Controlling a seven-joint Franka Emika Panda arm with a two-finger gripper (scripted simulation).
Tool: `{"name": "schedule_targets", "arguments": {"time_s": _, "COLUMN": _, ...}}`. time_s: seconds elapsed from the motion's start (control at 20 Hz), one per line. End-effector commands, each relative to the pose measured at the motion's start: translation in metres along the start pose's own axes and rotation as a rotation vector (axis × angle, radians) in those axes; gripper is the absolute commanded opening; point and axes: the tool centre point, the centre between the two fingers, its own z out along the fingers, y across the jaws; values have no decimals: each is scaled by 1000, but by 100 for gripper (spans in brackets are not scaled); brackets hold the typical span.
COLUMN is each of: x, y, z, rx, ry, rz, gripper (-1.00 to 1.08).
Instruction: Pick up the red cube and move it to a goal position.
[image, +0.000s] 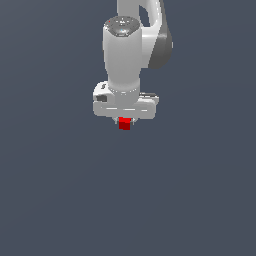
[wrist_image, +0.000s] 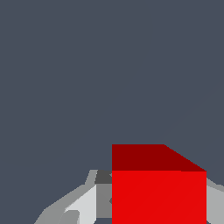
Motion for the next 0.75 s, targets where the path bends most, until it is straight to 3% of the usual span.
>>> {"name": "schedule_targets", "arguments": {"time_s": 0.0, "x": 0, "y": 8, "z": -23, "rx": 0, "ry": -1, "rz": -1, "gripper": -100}}
{"name": "schedule_targets", "arguments": {"time_s": 0.35, "x": 2, "y": 21, "z": -64, "rx": 0, "ry": -1, "rz": -1, "gripper": -100}}
{"name": "schedule_targets", "arguments": {"time_s": 0.7, "x": 3, "y": 26, "z": -77, "rx": -1, "ry": -1, "rz": 0, "gripper": -100}}
